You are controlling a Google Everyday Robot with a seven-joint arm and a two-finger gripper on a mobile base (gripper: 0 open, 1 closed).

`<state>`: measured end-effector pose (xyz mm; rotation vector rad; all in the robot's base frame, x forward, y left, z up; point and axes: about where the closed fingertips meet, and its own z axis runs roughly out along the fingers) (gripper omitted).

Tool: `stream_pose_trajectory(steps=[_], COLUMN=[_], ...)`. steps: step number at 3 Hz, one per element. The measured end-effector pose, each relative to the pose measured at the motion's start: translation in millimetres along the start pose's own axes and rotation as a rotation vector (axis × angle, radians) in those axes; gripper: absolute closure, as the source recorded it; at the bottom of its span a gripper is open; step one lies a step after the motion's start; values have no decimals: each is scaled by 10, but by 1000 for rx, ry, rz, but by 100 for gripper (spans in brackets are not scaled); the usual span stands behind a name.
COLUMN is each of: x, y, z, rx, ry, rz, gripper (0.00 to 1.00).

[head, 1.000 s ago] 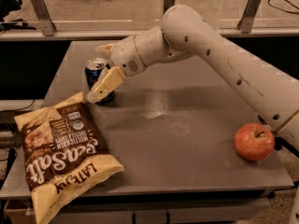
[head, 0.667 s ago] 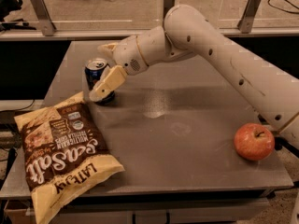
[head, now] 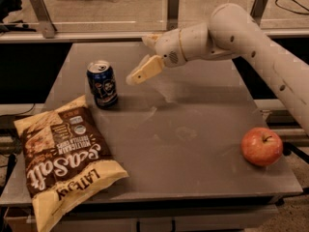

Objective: Move pepsi can near brown chip bag

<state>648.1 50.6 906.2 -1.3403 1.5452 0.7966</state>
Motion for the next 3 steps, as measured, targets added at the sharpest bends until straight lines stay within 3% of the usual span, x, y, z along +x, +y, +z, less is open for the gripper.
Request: stream_pose_trajectory(steps=[1,2,3], x=[120,91,43], y=[-492,-896,-934], z=[-526,-1024,-1071], rx=[152,286,297], ry=[-2,-12,-18], rz=[25,13,6], gripper=[0,0,0])
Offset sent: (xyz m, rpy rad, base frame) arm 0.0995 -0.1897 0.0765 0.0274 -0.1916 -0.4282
